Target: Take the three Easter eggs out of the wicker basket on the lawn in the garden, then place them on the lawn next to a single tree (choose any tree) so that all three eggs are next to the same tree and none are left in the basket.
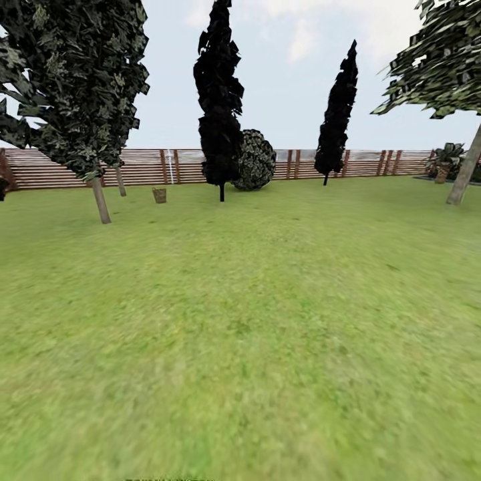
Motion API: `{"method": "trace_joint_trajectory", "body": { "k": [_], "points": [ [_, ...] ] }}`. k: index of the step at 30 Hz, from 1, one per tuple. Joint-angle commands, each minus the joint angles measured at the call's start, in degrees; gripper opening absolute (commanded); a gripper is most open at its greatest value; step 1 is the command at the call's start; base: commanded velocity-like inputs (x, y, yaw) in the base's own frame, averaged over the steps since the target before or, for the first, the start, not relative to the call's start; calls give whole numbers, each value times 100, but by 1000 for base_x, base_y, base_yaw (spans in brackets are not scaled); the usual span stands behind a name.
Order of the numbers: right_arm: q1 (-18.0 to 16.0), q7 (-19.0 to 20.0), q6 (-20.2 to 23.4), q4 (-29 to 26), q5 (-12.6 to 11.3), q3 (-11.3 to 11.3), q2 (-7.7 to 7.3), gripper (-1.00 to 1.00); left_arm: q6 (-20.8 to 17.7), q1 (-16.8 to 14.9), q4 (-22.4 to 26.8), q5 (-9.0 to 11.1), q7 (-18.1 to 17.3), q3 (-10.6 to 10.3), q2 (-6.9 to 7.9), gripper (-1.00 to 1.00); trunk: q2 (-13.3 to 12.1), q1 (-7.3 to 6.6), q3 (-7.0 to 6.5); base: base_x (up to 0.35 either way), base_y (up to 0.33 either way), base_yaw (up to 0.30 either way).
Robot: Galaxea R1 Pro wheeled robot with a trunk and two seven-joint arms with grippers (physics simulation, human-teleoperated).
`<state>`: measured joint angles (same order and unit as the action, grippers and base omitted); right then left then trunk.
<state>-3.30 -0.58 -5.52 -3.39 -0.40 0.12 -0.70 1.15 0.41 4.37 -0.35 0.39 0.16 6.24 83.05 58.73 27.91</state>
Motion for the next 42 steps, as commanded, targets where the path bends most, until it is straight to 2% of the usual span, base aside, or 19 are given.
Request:
{"method": "trace_joint_trajectory", "body": {
  "k": [1,22,26,29,31,42],
  "points": [
    [-3,-5,-19,5,-4,4,0,100,8,3,8,-4,5,1,0,100,2,0,4,0,0,300],
    [-2,14,-49,-3,36,6,39,100,8,3,6,-1,5,1,0,100,2,0,27,0,0,291],
    [-2,14,-101,-4,20,-2,36,100,8,3,8,-2,2,1,0,100,2,0,58,0,0,137],
    [-3,14,-418,4,-7,-3,22,100,8,3,8,-4,5,1,0,100,2,0,85,0,0,108],
    [-4,14,-475,5,-11,-3,14,100,8,3,9,-4,5,1,0,100,2,0,102,0,0,105],
    [-4,14,-492,5,6,-3,17,100,8,3,10,-1,5,1,0,100,2,0,162,0,0,53]
  ]
}}
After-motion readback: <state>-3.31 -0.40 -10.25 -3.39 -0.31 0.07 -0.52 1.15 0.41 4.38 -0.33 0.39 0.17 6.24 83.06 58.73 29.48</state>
